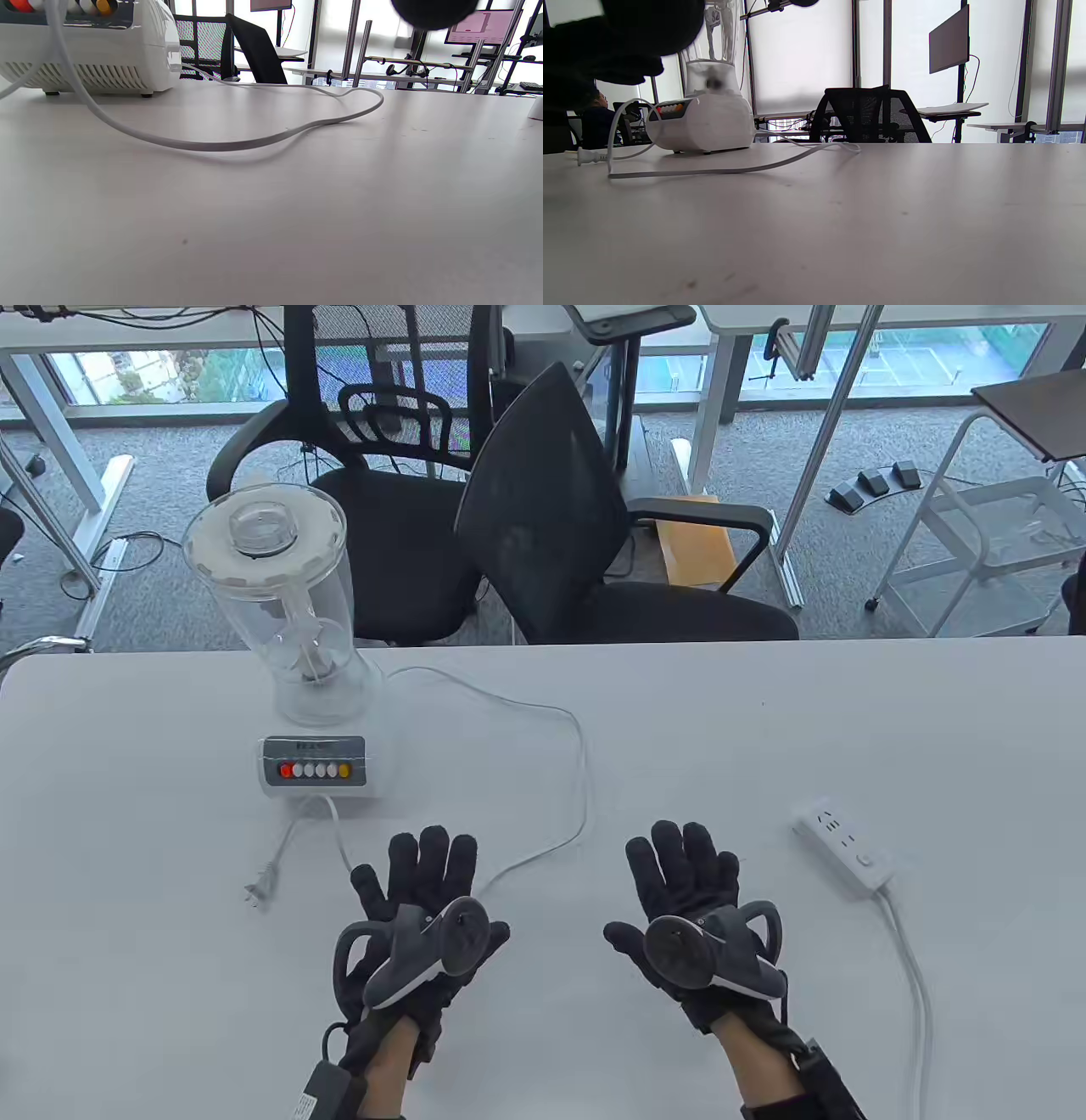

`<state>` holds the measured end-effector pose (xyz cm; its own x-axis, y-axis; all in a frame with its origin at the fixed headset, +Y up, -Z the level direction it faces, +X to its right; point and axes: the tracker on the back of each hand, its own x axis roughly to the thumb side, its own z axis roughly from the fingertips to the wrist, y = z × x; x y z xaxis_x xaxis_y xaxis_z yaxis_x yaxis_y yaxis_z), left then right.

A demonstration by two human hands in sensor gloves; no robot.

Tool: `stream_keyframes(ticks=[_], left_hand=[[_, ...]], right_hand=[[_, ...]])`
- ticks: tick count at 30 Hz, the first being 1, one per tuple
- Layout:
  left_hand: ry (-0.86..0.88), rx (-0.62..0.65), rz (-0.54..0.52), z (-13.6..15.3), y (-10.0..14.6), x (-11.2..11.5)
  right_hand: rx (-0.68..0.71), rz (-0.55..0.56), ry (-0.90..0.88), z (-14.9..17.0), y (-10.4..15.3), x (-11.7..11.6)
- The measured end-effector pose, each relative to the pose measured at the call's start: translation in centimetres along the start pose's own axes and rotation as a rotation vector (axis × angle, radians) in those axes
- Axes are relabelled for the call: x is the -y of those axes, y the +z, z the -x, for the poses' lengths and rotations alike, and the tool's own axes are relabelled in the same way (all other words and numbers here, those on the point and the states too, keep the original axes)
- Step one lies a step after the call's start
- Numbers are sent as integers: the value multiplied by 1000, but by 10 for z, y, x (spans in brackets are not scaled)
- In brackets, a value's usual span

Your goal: Plug the blender into the power strip

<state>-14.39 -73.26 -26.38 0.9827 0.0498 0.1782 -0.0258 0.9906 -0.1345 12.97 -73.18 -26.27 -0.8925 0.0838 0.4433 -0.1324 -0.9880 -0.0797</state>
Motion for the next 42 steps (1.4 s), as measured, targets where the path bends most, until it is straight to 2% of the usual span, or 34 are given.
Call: stream_keyframes(ticks=[12,22,31,42], left_hand=[[9,15,10,-1,-1,1],[5,36,26,-6,-1,3],[22,51,13,-9,1,-1],[34,68,2,-11,2,-5]], right_hand=[[2,-19,17,-1,-1,-1],[-50,-55,54,13,2,0],[-234,-41,85,66,10,8],[-580,-35,-49,157,38,0]])
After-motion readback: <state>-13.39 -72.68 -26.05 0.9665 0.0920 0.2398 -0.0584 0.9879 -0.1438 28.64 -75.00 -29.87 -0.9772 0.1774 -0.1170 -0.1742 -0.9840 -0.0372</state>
